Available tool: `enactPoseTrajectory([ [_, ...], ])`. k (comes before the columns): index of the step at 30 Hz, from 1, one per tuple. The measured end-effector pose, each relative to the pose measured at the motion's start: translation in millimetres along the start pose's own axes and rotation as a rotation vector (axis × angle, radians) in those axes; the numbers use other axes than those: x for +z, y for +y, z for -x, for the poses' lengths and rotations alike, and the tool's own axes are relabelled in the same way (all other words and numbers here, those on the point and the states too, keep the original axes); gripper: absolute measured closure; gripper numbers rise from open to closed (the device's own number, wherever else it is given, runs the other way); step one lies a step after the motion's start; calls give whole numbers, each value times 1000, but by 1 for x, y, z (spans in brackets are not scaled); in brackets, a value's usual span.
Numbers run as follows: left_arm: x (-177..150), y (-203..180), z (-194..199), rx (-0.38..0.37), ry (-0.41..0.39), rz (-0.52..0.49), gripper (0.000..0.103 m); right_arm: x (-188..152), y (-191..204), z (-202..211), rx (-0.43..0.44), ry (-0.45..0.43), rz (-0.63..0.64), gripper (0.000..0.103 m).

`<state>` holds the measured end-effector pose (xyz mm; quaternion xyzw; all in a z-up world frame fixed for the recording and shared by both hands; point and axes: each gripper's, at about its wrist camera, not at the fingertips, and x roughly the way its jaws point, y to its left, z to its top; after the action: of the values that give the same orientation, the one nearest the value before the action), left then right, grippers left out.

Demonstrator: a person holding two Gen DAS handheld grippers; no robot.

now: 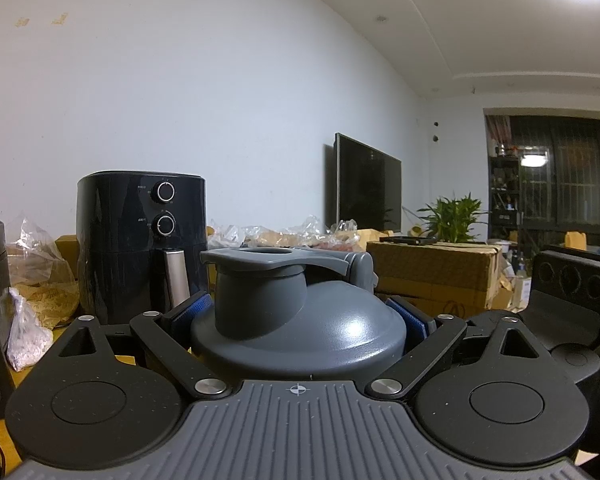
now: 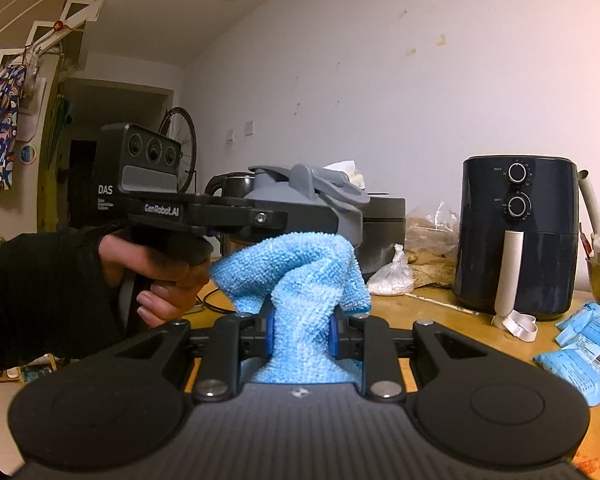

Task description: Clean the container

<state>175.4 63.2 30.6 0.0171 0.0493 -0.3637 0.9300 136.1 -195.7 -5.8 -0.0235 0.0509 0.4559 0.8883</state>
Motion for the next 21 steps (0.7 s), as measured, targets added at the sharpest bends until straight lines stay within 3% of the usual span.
enactPoseTrajectory([
  [21,1,-4,1,10,6,-11,8,4,1,-5,20,57,16,76],
])
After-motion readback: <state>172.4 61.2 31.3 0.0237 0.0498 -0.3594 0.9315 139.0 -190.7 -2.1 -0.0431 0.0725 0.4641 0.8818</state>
